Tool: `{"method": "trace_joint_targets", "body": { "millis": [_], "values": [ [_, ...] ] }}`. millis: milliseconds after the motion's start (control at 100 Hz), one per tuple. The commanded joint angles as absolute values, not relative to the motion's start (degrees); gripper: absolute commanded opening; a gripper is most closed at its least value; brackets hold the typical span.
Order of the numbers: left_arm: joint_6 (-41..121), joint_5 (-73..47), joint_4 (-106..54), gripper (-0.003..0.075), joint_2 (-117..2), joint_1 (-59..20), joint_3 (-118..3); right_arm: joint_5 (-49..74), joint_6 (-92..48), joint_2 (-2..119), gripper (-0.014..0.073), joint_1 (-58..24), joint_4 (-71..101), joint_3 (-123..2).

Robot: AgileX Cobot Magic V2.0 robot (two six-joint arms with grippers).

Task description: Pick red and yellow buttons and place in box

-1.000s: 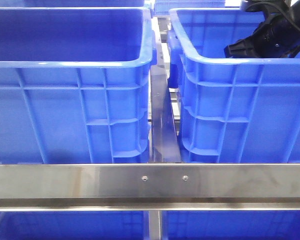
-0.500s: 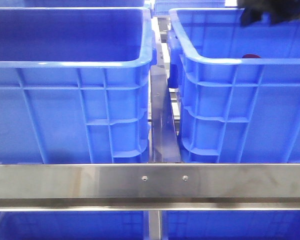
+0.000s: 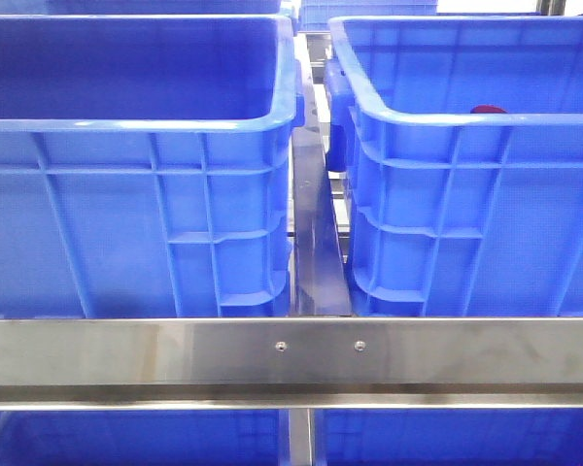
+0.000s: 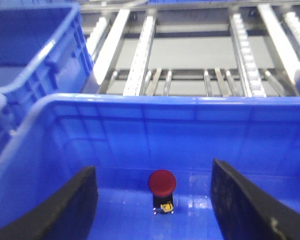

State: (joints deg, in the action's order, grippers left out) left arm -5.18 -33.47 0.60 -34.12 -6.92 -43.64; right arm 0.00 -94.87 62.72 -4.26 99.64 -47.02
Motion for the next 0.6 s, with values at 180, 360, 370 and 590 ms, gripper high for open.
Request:
{"method": "trace_joint_targets", "body": {
  "millis": [180,360,370,590],
  "values": [
    [-5.37,-28.93,0.47,-0.0019,-34.12,-6.86,-45.23,0.67,-95.44,45.46,0.0500,-4.15,100.66,-38.20],
    [-5.37,-28.93,0.47,-0.0019,-34.12,-6.86,-45.23,0.62,-95.44,37.74,0.0373,-4.15,100.66,-33.99],
    [-5.37,-28.93,0.47,-0.0019,-34.12,-6.86,-45.23,0.62,-95.44,37.55,0.0356,-4.15,100.66,-33.88],
    [-5.37,-28.93,0.47,-0.0019,-34.12,-6.86,-45.23,0.62,-95.44,35.30,0.0015,-4.15,100.66,-33.10]
  ]
}}
